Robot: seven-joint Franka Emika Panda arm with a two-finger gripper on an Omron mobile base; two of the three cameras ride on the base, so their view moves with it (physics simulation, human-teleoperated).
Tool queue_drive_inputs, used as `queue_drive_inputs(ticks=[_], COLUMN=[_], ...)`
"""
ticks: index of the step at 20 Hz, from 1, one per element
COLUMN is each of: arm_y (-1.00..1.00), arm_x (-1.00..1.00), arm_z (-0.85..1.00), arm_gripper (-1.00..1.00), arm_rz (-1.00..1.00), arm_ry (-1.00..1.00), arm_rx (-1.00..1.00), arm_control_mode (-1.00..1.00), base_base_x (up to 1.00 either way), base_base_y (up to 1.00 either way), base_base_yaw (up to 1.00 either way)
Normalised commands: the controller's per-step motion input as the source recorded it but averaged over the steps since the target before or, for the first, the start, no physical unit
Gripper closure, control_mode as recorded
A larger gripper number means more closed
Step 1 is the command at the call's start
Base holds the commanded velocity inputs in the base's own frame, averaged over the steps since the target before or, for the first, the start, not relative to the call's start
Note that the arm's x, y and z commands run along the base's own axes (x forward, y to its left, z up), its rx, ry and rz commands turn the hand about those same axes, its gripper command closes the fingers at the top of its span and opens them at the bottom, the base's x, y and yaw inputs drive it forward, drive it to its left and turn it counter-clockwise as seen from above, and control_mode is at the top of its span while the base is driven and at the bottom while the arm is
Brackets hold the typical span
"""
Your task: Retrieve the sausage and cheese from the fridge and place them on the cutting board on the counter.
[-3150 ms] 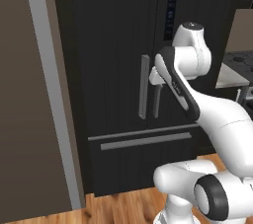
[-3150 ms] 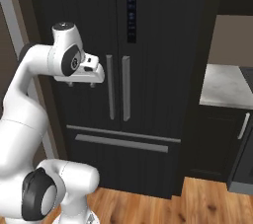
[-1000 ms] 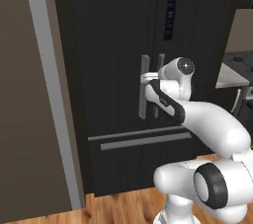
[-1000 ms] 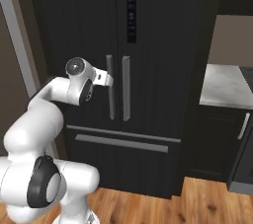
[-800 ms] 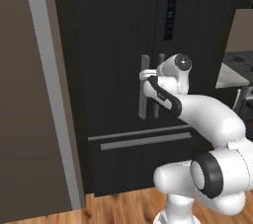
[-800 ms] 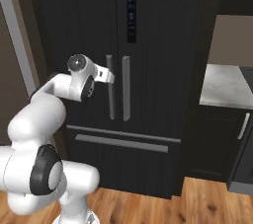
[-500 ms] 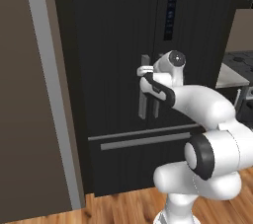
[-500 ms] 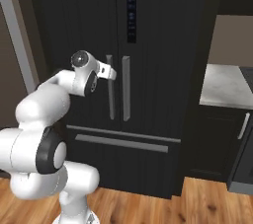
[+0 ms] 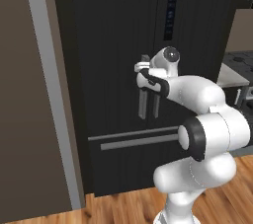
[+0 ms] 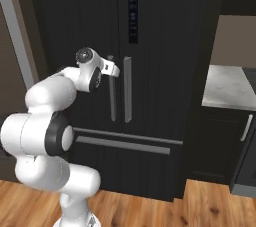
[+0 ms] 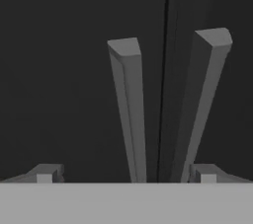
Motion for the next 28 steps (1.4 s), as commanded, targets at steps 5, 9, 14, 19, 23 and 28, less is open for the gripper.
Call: queue_drive_inputs(ticks=[5, 9, 14, 19, 23, 28], arm_y=[0.0, 0.0, 0.0, 0.0, 0.0, -0.02], arm_x=[0.35, 0.41, 0.45, 0.3, 0.25, 0.29], arm_z=[-0.11, -0.21, -0.24, -0.19, -0.12, -0.12], arm_gripper=[-1.0, -1.0, -1.0, -1.0, -1.0, -1.0], arm_rz=[0.0, 0.0, 0.0, 0.0, 0.0, 0.0], arm_ry=[0.0, 0.0, 0.0, 0.0, 0.0, 0.0], arm_rx=[0.0, 0.0, 0.0, 0.0, 0.0, 0.0], arm_control_mode=[-1.0, -1.0, -1.0, -1.0, -1.0, -1.0], base_base_x=[0.0, 0.0, 0.0, 0.0, 0.0, 0.0], base_base_y=[0.0, 0.0, 0.0, 0.0, 0.0, 0.0], base_base_yaw=[0.0, 0.0, 0.0, 0.0, 0.0, 0.0])
